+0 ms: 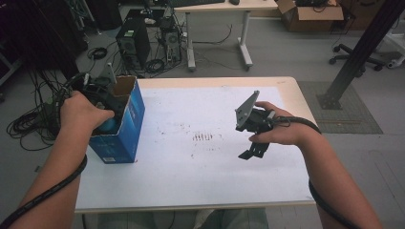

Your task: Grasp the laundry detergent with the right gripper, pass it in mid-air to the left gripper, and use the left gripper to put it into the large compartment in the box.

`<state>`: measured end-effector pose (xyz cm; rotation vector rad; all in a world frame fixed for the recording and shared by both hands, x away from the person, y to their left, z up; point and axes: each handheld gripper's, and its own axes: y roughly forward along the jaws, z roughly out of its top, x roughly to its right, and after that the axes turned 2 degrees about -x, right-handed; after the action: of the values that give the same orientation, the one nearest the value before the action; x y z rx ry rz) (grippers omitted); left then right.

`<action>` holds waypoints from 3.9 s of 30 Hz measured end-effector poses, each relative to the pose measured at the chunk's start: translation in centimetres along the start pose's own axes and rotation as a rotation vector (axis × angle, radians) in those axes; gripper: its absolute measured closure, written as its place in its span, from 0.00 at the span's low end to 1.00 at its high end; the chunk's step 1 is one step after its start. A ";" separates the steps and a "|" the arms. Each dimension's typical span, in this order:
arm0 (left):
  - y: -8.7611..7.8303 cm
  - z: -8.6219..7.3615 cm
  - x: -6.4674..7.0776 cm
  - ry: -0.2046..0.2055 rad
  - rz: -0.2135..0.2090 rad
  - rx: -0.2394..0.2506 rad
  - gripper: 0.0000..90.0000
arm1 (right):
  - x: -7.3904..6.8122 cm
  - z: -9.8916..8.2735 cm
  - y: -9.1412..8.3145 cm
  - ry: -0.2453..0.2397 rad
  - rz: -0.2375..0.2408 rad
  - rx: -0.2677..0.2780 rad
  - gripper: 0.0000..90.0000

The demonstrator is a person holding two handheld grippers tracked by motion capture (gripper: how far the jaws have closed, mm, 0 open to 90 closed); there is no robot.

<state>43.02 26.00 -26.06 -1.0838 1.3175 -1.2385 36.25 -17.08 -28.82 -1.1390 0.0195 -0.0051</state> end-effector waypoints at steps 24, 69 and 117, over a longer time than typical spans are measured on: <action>-3.7 -1.3 1.6 0.059 0.000 0.039 0.07 | -0.7 0.2 -0.9 -0.013 -0.008 0.006 0.05; -8.0 -5.1 15.3 1.198 -0.145 0.039 0.00 | -0.9 0.0 -2.8 0.028 -0.026 -0.108 0.05; -5.4 -4.2 17.6 1.297 -0.133 -0.065 0.00 | 1.6 0.4 -1.6 0.030 0.014 -0.214 0.05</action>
<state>36.78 8.66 -22.08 -0.2964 2.2265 -2.1406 37.87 -17.46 -27.19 -1.3526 0.0560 -0.0080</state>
